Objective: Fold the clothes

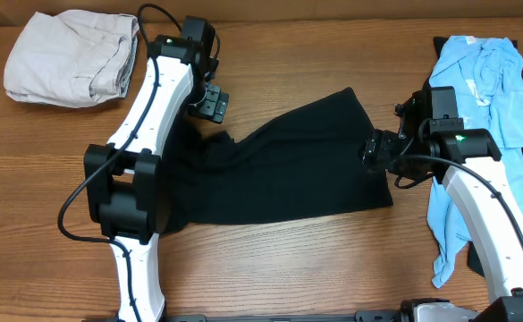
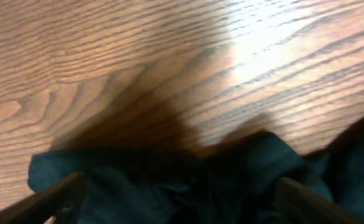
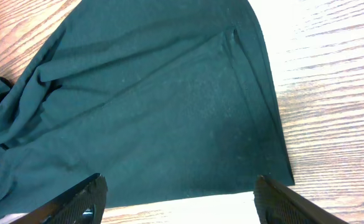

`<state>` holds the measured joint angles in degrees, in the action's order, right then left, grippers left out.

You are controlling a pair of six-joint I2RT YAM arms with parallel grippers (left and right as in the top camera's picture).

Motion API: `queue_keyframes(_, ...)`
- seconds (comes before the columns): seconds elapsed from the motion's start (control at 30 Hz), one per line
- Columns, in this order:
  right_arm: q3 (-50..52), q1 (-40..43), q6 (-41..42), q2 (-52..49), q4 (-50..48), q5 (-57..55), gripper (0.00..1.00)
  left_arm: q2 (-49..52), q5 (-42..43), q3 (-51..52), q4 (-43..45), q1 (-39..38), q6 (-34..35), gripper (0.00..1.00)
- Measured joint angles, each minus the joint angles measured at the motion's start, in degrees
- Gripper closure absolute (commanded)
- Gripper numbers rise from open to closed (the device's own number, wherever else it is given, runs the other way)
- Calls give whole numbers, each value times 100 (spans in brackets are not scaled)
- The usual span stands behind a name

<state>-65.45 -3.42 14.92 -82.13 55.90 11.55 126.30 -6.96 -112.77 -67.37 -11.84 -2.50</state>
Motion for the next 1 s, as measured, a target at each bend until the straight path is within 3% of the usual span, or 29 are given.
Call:
queue_keyframes(0.23,0,0,4,0,2,0,21,50,-37,59,11,48,-610,0)
queue_keyframes(0.33,0,0,2,0,7,0,21,160,-39,59,17,48,-726,6)
queue_keyframes(0.4,0,-2,0,0,4,0,21,286,-37,59,17,48,-813,16)
queue_keyframes(0.47,0,0,2,0,0,0,20,431,-42,63,17,48,-918,36)
queue_keyframes(0.73,0,0,4,0,2,0,21,649,-48,90,39,48,-1034,94)
queue_keyframes(1.0,0,0,2,0,0,0,21,671,-133,-175,-205,48,-852,96)
